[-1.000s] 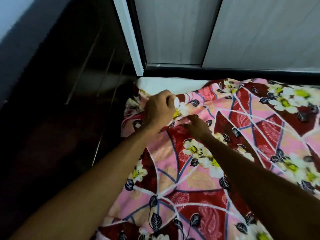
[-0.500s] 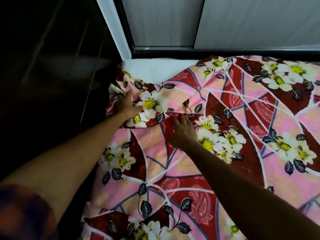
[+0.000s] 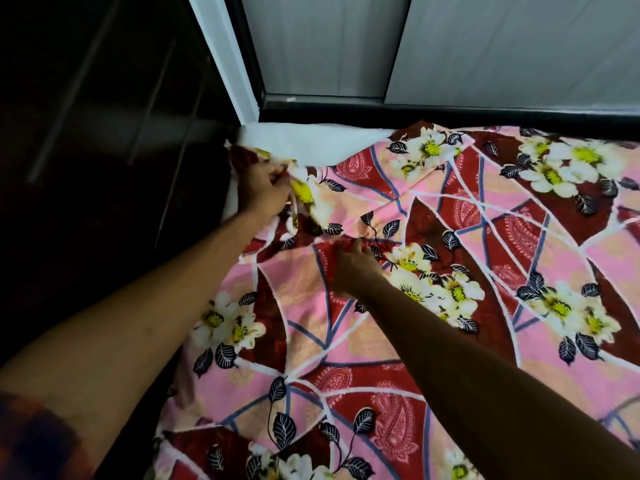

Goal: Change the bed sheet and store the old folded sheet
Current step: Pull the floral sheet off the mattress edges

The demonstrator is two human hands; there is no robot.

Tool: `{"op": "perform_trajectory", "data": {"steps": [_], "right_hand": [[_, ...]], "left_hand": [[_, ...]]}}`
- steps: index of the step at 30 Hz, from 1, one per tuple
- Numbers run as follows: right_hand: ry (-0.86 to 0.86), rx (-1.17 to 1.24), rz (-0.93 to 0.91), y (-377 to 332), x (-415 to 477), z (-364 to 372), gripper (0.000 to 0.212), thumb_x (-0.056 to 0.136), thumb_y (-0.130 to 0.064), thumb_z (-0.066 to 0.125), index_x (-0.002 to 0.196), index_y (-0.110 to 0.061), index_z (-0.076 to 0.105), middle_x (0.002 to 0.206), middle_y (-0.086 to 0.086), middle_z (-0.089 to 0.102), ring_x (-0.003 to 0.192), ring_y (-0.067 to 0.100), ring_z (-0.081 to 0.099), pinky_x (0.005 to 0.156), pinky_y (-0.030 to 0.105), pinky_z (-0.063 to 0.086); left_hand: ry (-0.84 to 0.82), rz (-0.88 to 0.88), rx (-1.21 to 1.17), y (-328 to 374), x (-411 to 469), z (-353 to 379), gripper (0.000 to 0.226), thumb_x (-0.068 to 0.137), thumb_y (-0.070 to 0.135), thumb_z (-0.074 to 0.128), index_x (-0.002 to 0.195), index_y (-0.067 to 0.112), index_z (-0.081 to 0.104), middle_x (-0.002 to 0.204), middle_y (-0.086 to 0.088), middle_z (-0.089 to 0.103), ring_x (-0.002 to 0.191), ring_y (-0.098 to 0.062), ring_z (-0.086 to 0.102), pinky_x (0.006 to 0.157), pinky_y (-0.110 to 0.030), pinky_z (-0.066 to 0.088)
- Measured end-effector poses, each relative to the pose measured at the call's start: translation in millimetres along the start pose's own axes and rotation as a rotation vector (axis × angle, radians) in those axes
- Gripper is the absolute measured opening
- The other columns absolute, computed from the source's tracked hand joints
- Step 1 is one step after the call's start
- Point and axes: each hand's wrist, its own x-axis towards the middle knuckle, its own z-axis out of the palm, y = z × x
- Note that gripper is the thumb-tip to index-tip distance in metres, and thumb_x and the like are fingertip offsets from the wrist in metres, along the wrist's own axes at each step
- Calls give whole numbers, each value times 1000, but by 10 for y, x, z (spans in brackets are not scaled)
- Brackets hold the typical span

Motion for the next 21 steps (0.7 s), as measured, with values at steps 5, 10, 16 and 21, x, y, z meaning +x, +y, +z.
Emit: {"op": "perform_trajectory", "data": {"steps": [5, 10, 16, 21], "right_hand": [[-11, 0, -43, 44, -26, -43, 86, 77, -33, 69, 151, -17, 28, 156, 24, 26, 145, 49, 15, 118, 58, 26], [24, -26, -93, 68, -84, -85, 88, 79, -34, 70, 153, -11, 29, 155, 21, 29, 147, 45, 12, 122, 54, 17], [40, 85, -92, 92, -265, -135, 91, 83, -28, 74, 157, -14, 21, 162, 22, 16, 151, 44, 8, 123, 53, 17], [275, 312, -122, 217, -721, 28, 68, 83, -35, 70, 146, -19, 48, 150, 9, 43, 134, 34, 46, 108, 46, 43]], "left_hand": [[-53, 290, -32, 430, -96, -12, 19, 90, 6, 58, 94, 20, 70, 90, 0, 73, 85, -16, 67, 77, -26, 52], [31, 74, 400, -235, -249, -78, 32, 88, 25, 53, 114, 22, 72, 114, -12, 69, 110, -37, 62, 85, -40, 53], [77, 255, 365, -724, -848, -228, 32, 83, 11, 58, 112, 18, 69, 114, -12, 60, 107, -34, 56, 87, -40, 49], [54, 308, 295, -751, -1459, -302, 22, 83, 8, 62, 102, 16, 71, 108, -8, 60, 102, -30, 56, 79, -37, 47]]}}
